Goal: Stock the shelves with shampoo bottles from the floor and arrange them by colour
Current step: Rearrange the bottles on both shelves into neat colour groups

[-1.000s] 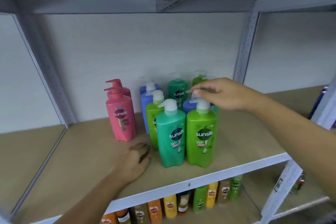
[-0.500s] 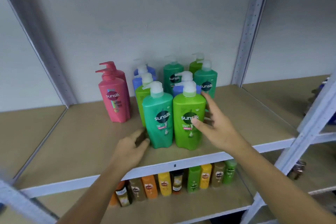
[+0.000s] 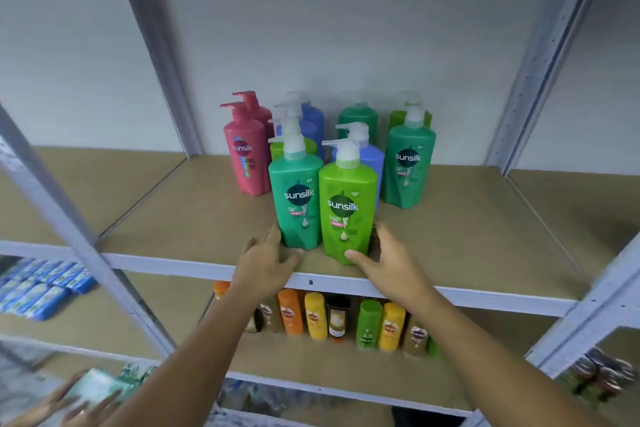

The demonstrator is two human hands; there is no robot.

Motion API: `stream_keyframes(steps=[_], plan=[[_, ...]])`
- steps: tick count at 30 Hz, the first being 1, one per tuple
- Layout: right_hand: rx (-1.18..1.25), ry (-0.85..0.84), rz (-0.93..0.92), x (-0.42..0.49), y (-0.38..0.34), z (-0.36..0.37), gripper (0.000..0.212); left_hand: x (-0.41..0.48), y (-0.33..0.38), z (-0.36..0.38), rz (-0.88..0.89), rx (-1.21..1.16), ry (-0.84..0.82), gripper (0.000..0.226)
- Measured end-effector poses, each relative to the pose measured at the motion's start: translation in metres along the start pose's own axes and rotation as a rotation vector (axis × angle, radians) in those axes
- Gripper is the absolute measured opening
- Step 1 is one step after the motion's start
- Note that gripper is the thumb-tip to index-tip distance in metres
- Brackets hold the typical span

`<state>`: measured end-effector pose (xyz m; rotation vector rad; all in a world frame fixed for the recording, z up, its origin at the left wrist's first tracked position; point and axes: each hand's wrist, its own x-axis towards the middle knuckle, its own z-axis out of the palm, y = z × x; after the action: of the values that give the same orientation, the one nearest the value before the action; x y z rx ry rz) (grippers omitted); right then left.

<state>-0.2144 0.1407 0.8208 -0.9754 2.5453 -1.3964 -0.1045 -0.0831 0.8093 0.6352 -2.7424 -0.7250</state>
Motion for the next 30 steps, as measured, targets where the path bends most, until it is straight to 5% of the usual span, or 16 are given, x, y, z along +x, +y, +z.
stream_keyframes(steps=[4,13,17,22,25,30], plan=[[-0.027,-0.010,-0.010,0.000,0.001,0.000,0.066,-0.008,-0.007,0.011,0.039,0.153,0.020,0.071],[0.065,-0.040,0.010,0.008,0.008,-0.008,0.063,-0.018,0.023,-0.004,-0.037,-0.135,0.145,0.051],[0.171,-0.013,0.030,0.010,0.009,-0.016,0.046,-0.024,0.031,0.003,-0.070,-0.201,0.400,0.038],[0.174,-0.012,0.006,0.012,0.031,-0.028,0.031,-0.034,0.035,0.029,0.287,-0.092,0.522,0.022],[-0.053,0.001,0.014,0.014,0.043,-0.039,0.035,-0.041,0.050,0.041,0.535,-0.068,0.409,0.018],[-0.446,-0.135,-0.065,0.012,0.066,-0.059,0.048,-0.042,0.084,0.068,0.663,-0.081,0.191,0.024]])
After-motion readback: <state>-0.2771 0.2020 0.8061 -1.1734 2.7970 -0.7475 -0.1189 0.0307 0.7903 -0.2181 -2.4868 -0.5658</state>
